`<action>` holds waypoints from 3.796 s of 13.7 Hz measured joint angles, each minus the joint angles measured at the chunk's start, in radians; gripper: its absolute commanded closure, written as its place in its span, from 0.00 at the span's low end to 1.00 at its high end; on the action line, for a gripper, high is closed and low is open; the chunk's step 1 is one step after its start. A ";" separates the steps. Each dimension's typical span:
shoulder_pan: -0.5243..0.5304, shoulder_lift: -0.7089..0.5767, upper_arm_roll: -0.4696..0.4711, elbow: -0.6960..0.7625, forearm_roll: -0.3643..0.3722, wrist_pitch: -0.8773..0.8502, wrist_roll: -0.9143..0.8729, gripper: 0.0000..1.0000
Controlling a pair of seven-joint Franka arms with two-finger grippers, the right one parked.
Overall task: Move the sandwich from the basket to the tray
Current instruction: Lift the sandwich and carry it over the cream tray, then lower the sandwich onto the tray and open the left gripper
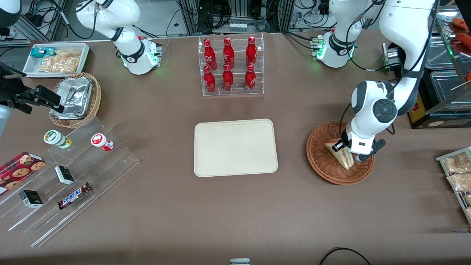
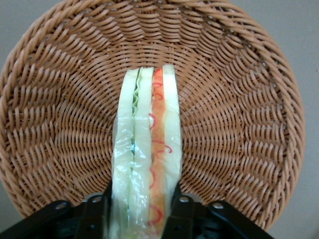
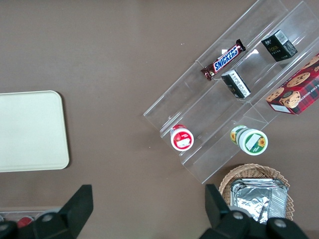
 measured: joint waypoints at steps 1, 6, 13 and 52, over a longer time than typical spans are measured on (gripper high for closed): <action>-0.001 -0.001 0.000 0.021 0.001 -0.029 0.001 0.86; -0.051 -0.036 -0.004 0.077 0.006 -0.185 0.086 0.86; -0.254 0.029 -0.013 0.354 0.008 -0.500 0.253 0.80; -0.569 0.366 -0.051 0.866 0.008 -0.536 -0.090 0.00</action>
